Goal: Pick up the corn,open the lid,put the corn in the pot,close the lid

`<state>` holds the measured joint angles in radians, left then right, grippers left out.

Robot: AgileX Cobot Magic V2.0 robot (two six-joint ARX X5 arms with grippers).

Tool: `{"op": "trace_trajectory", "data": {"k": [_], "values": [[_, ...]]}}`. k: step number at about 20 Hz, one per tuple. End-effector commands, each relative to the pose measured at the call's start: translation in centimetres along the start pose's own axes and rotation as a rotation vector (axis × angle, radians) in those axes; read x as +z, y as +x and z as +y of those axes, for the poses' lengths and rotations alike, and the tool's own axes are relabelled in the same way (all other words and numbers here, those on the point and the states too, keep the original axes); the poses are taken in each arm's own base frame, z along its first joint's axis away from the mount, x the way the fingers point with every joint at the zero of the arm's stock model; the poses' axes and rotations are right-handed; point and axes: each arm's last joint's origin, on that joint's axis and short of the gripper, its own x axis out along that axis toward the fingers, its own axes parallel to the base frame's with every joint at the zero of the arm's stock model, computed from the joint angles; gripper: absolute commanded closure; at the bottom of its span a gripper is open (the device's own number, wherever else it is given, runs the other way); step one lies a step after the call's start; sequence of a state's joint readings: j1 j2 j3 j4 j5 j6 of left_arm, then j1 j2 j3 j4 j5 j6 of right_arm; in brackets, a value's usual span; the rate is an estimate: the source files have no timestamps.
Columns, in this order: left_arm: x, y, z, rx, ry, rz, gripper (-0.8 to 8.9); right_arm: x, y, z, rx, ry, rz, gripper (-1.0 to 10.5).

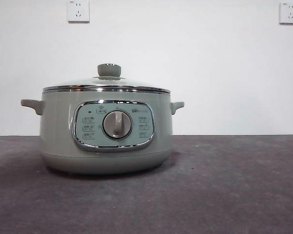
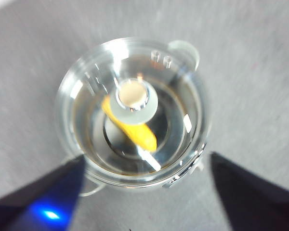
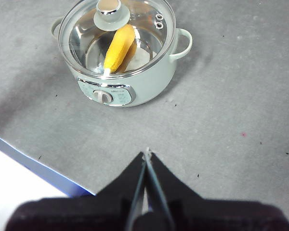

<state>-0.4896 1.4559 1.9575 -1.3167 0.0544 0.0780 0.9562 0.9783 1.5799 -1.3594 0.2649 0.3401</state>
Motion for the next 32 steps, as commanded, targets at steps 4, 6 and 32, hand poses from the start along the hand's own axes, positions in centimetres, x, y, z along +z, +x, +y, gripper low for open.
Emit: {"op": "trace_trajectory", "data": {"k": [4,6,32], "values": [[-1.8,-5.2,-0.5,0.01,0.005,-0.128,8.16,-0.3,0.3,0.0,-0.015,-0.012,0.029,9.5],[-2.1,-6.0,-0.5,0.012,0.006,-0.149,8.16,-0.3,0.3,0.0,-0.015,-0.012,0.029,9.5],[-23.9,4.9,3.0,0.355,-0.1,-0.64,8.16,-0.3,0.3,0.0,-0.015,-0.012,0.03,9.5]]}}
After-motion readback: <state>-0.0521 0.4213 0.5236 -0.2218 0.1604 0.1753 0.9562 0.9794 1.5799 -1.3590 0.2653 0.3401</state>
